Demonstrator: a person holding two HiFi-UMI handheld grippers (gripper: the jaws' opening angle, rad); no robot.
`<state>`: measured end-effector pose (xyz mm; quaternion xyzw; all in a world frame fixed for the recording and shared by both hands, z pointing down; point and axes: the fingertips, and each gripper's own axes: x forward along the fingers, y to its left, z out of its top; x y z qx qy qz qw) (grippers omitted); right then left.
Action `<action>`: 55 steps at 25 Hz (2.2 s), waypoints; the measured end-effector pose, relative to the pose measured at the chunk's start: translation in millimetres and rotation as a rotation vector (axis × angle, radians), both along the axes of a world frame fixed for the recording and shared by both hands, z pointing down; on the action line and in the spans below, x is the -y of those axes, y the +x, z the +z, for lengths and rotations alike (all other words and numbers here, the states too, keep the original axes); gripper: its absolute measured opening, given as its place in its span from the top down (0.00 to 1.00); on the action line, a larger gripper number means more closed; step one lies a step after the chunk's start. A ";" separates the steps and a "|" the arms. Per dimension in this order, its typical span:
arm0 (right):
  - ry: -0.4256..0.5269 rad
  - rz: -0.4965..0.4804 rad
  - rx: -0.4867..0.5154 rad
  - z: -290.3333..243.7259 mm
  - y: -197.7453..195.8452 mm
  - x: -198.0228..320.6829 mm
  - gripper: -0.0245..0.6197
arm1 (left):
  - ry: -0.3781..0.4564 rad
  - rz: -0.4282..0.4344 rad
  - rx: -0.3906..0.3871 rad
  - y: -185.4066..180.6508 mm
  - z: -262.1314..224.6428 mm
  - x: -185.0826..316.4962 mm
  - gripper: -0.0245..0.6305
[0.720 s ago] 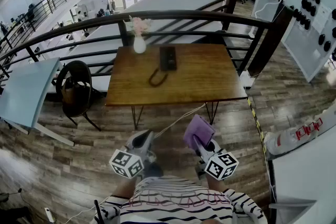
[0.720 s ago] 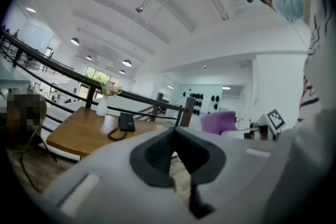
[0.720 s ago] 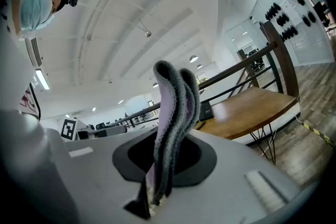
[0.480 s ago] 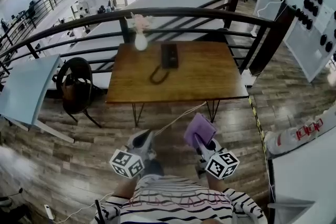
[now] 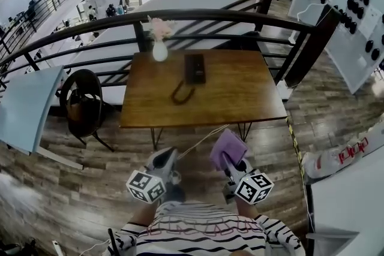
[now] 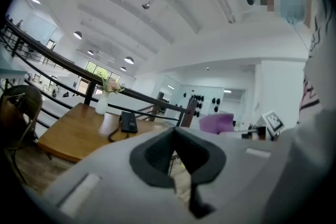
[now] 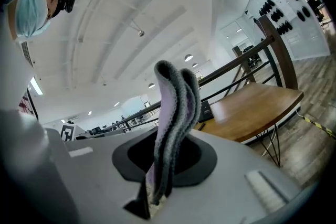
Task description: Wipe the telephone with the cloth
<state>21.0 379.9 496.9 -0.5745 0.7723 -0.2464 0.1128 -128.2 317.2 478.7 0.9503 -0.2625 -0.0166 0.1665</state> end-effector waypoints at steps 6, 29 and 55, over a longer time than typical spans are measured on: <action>-0.014 0.020 -0.002 -4.5 -2.3 86.3 0.88 | -0.025 0.029 -0.006 1.4 2.2 90.1 0.96; -0.016 0.146 -0.015 -18.3 -17.2 297.7 0.88 | -0.049 0.155 -0.038 -6.2 -5.8 312.8 0.96; -0.033 -0.136 -0.043 5.6 102.1 560.5 0.88 | -0.042 -0.147 -0.030 86.7 3.5 512.0 0.96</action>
